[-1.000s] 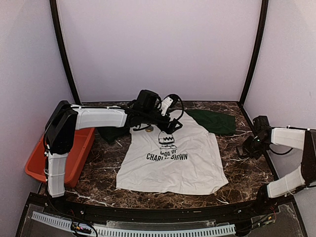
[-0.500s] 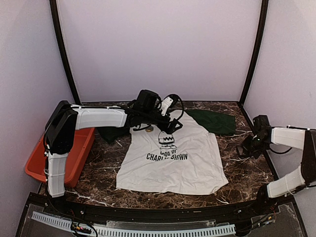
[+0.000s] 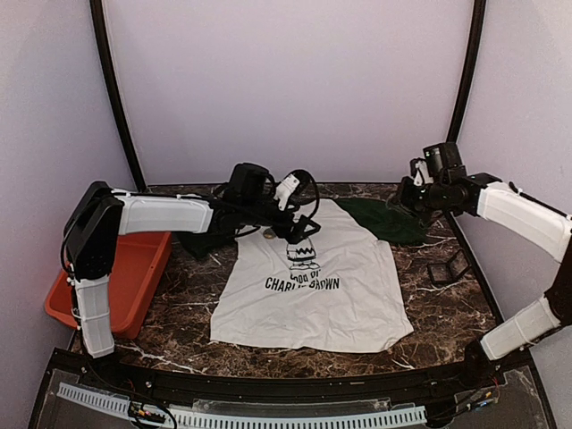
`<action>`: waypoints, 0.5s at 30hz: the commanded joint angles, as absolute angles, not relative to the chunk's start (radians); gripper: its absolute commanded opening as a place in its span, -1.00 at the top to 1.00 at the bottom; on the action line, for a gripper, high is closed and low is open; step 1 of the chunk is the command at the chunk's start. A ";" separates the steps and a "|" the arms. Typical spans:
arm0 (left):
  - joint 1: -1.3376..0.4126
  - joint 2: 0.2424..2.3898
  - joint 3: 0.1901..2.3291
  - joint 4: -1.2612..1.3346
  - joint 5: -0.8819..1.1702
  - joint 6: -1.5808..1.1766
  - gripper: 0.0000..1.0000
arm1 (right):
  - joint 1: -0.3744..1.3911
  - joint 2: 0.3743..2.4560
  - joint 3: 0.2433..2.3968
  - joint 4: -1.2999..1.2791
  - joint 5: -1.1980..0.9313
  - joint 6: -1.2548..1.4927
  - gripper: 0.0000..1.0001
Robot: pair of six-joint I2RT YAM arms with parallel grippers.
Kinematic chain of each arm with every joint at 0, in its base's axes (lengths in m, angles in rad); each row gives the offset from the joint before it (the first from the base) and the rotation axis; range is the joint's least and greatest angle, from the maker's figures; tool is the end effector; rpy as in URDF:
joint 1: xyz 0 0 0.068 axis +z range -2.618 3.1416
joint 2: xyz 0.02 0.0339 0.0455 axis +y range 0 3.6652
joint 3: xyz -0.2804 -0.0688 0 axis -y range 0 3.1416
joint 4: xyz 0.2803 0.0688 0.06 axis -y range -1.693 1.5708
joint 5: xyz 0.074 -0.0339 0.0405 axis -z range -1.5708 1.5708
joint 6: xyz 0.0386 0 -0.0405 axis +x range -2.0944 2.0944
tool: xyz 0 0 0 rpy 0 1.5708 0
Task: Pin the brooch onto the clothing
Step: Pick up the brooch from the brooch box, then pass from the right arm to the left
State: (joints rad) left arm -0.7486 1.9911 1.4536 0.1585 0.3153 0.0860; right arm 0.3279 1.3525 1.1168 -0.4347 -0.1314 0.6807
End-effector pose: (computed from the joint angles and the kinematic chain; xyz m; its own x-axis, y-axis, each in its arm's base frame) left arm 0.3646 -0.3550 0.2366 -0.1964 0.2939 -0.9355 0.8782 0.4770 -0.0345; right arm 0.3144 0.1123 0.3104 -0.7192 0.4144 -0.5577 0.0465 0.8296 0.5564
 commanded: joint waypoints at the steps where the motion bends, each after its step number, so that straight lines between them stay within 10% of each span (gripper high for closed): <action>1: -0.646 1.910 1.347 0.382 0.478 -0.113 -0.98 | 0.495 1.542 1.193 -0.476 -0.044 0.438 1.00; 6: -0.600 1.939 1.260 0.642 0.722 -0.409 -0.97 | 0.645 1.603 1.168 -0.336 0.086 0.175 1.00; 15: -0.578 1.753 1.257 0.155 0.491 -0.345 -0.97 | 0.812 1.586 1.068 0.086 0.606 -0.279 1.00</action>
